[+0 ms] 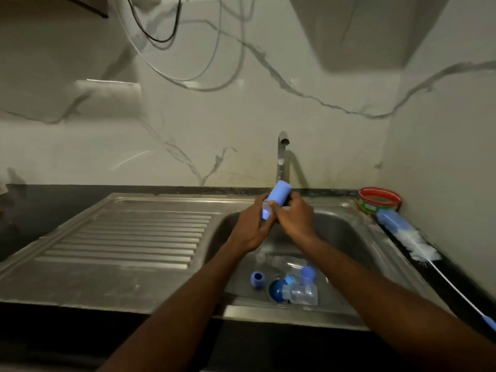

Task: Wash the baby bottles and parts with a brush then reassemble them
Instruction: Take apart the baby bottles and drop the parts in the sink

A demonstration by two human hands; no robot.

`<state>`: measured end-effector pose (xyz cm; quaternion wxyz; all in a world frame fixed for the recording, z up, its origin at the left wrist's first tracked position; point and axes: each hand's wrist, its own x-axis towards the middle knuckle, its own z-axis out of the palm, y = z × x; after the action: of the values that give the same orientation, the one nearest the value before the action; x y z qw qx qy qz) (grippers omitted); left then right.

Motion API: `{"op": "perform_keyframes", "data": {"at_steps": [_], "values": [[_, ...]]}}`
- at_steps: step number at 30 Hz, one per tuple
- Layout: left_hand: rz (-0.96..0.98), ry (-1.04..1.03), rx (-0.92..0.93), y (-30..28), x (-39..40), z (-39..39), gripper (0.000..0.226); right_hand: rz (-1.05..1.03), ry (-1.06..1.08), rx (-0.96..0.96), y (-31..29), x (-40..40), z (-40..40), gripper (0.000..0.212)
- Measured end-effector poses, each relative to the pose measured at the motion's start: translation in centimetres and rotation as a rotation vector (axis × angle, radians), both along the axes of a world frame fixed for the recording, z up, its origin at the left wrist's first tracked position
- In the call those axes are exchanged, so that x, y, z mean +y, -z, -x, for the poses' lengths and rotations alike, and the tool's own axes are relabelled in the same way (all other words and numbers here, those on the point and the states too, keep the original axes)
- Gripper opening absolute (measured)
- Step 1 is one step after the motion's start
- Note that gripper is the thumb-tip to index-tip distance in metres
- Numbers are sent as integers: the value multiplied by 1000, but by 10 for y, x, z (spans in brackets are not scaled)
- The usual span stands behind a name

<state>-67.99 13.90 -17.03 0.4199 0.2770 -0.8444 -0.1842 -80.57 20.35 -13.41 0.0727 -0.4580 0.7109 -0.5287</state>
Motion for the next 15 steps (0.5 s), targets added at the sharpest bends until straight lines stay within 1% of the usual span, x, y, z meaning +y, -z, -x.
{"op": "perform_keyframes", "data": {"at_steps": [2,3,4,5,7,8,12,14,15], "values": [[22,-14,-145,17,-10,4,47,-20,44,12,15,6,27,44],[19,-21,-235,24,-16,4,44,-90,19,66,26,10,41,41],[5,-14,-315,30,-22,3,41,-213,-33,165,37,14,56,40],[-15,-10,-379,32,-25,2,40,-380,-100,294,46,18,68,41],[-18,-29,-431,31,-30,0,39,-678,-196,519,56,20,82,49],[-4,-43,-431,30,-32,0,39,-765,-220,578,57,18,85,51],[33,-60,-458,25,-32,0,43,-940,-319,724,58,5,77,49],[30,-52,-464,23,-32,-3,46,-953,-329,730,62,1,74,49],[28,-58,-464,22,-31,-3,46,-937,-326,719,62,0,73,53]]}}
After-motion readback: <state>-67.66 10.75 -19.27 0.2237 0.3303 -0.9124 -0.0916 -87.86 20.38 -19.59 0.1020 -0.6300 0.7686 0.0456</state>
